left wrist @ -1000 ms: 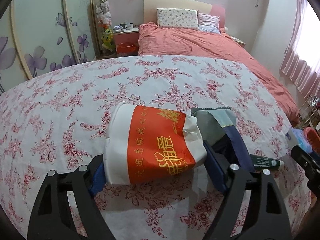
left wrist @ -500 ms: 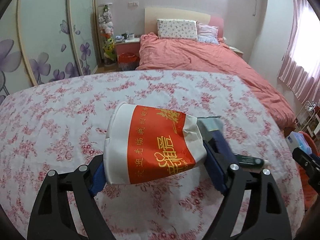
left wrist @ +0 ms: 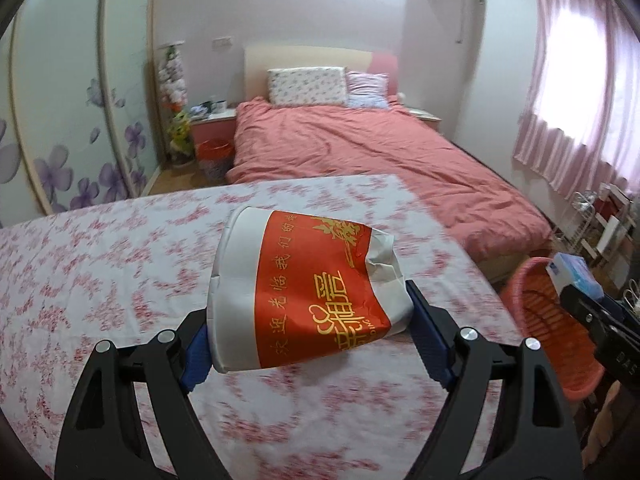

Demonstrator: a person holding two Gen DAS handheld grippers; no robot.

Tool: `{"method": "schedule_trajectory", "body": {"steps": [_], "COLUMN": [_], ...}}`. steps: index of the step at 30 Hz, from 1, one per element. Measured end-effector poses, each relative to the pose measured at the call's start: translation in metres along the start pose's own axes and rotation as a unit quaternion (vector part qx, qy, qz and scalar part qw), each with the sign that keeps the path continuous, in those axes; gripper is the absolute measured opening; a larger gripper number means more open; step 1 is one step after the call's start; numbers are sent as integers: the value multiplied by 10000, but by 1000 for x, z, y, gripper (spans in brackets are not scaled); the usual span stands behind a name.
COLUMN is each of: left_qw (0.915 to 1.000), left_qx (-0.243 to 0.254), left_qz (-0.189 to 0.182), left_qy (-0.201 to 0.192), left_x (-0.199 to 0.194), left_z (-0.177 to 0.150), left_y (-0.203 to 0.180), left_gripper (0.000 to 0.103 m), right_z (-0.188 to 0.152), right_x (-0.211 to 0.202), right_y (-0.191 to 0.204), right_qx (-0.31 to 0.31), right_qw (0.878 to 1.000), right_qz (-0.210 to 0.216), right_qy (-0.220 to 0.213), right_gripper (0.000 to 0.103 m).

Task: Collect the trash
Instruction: 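Carry the tissue pack and paper bag over the orange basket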

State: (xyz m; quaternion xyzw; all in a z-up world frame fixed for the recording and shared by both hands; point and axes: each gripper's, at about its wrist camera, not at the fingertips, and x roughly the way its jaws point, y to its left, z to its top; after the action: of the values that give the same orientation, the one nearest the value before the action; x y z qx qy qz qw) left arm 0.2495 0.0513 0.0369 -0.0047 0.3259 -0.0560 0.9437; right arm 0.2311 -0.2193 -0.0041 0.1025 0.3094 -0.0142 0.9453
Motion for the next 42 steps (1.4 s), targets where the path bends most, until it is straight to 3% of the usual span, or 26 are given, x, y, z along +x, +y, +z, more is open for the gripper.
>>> {"method": "schedule_trajectory", "body": {"steps": [9, 19, 29, 42], "left_qw": [9970, 9887, 9777, 9673], "left_qx": [410, 776, 1115, 1424], "left_qz": [-642, -1283, -1775, -2071], "left_qy": [-144, -85, 94, 342], "left_x": [-12, -3, 15, 37], "left_z": [2, -2, -16, -31], "left_y": [-62, -124, -182, -230], "left_gripper": [82, 82, 82, 82], "right_z": [5, 6, 5, 6], "right_x": [-41, -65, -68, -48], "right_y": [-46, -106, -156, -197], "right_qx": [259, 698, 1020, 1318], "right_qw": [9977, 9923, 9872, 9843], "right_qz": [-364, -661, -844, -806], "right_qy": [-503, -775, -892, -854], "right_gripper": [72, 72, 72, 72]}}
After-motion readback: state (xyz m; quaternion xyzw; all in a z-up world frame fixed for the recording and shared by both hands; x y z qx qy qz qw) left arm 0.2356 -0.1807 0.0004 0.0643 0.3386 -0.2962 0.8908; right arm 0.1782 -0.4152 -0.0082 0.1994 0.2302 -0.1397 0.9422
